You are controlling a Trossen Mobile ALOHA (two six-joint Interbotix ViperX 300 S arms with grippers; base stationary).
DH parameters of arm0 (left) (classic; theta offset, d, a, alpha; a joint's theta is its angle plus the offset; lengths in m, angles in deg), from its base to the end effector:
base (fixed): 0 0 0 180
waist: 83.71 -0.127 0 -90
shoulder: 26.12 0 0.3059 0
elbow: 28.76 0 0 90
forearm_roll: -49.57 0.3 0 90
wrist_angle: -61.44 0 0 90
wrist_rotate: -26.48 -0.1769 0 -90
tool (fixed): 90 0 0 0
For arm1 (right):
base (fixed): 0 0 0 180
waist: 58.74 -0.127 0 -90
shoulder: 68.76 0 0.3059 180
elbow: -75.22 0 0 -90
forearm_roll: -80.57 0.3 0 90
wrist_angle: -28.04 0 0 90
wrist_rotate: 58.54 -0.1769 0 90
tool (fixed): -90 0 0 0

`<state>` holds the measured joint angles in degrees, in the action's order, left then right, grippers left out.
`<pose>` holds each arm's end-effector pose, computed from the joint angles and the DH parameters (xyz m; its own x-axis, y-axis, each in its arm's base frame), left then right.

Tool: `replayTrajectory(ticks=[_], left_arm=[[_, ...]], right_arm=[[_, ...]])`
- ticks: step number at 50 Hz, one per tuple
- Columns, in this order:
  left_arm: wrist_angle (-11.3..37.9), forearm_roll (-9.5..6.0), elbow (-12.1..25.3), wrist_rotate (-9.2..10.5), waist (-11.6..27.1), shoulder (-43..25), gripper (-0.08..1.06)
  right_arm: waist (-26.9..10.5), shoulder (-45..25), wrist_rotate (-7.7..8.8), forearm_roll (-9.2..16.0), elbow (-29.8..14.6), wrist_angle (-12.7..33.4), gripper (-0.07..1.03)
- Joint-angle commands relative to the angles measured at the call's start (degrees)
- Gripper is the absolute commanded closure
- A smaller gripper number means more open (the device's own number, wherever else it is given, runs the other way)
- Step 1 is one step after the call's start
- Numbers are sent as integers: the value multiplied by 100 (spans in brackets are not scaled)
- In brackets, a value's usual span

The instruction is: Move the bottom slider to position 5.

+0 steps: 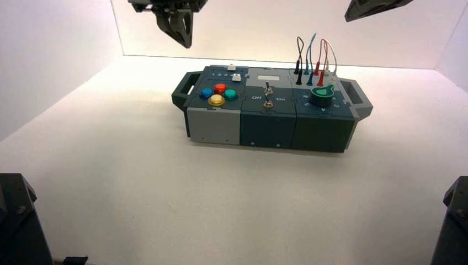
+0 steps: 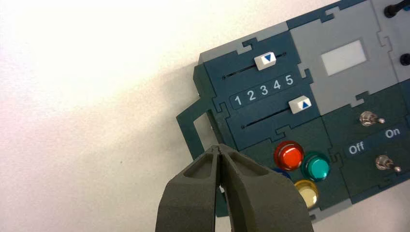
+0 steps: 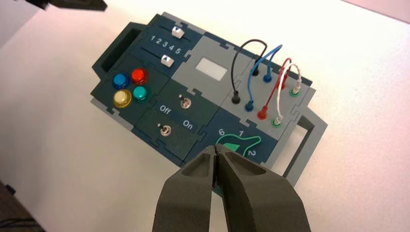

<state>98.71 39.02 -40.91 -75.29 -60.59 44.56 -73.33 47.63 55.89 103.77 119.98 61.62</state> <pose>0.3806 -0.1838 0.0957 0.2949 -0.2464 -0.9232 0.4770 0.8751 -0.0813 0.2422 0.1029 0.1747 0.5552 0.3697 -0.7450 -0.4423 0.8899 0.1119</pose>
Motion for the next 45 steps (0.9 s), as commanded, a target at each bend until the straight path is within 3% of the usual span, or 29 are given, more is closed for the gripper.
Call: replayTrajectory(ticks=[1,13,28,45], left_arm=[[-18,-9,237,-26,18,-44,101],[-26,-18,519,-18,18,-308,101],[0,-18,501,-18,18,-360,101],[185,-123,598,0,229,-360,101]], right_arm=[[9,26,26,-9,-70,-79,98],[9,26,18,-18,-62,-97,98],[9,26,18,-18,-53,-105,98],[9,26,18,-18,-9,-132,98]])
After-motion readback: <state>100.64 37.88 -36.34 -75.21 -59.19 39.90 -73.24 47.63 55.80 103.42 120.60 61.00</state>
